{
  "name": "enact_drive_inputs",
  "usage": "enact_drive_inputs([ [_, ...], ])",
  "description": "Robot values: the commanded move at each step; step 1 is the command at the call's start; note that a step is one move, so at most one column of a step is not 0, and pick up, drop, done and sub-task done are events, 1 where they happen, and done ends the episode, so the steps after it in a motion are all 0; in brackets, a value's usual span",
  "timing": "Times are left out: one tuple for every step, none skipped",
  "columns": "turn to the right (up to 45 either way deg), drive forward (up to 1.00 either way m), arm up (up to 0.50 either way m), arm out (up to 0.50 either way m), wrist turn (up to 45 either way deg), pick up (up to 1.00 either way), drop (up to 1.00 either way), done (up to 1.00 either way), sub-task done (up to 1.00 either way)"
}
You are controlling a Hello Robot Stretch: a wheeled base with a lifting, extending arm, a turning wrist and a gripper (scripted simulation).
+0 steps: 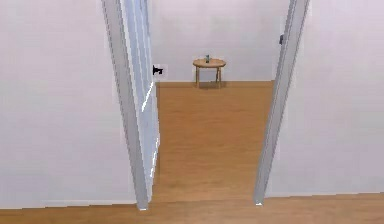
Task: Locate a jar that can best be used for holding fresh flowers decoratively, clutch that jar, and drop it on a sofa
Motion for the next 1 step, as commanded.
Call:
enact_drive_inputs([
  [0.0,0.8,0.0,0.0,0.0,0.0,0.0,0.0,0.0],
])
